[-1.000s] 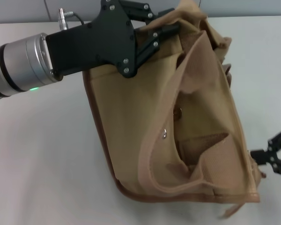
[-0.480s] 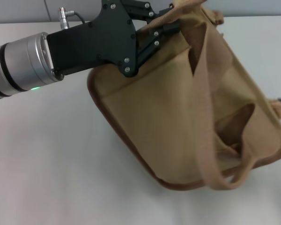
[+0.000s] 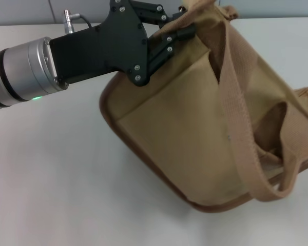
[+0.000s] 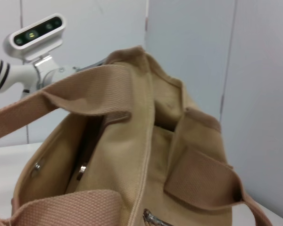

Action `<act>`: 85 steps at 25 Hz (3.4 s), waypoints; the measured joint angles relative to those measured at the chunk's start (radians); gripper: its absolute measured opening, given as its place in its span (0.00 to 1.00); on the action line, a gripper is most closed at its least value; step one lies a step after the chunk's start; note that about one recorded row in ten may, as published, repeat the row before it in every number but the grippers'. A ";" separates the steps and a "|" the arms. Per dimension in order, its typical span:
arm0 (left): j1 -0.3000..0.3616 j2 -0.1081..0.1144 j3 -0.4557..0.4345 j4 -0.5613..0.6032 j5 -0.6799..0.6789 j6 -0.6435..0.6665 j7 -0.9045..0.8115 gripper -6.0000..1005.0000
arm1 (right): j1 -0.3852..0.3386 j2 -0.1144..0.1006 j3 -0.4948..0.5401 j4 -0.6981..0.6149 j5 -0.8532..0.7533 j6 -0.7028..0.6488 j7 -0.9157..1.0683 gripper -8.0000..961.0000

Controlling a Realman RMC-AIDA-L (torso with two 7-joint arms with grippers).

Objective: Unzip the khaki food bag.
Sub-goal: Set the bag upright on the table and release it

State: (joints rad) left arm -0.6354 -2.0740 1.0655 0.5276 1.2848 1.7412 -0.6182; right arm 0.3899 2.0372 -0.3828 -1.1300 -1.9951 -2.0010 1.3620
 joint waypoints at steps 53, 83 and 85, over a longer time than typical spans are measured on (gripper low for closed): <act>0.043 -0.001 -0.004 0.002 -0.051 0.012 0.003 0.19 | -0.003 -0.006 0.007 0.039 0.043 0.213 0.009 0.73; 0.036 0.001 0.000 0.002 -0.053 0.010 -0.004 0.20 | 0.058 0.045 -0.225 0.093 -0.180 0.300 -0.138 0.73; 0.037 0.000 0.000 0.002 -0.053 0.011 -0.005 0.20 | 0.061 0.045 -0.229 0.094 -0.176 0.302 -0.137 0.73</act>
State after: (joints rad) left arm -0.5981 -2.0739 1.0655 0.5292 1.2317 1.7522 -0.6228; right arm 0.4504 2.0825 -0.6114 -1.0363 -2.1716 -1.6994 1.2247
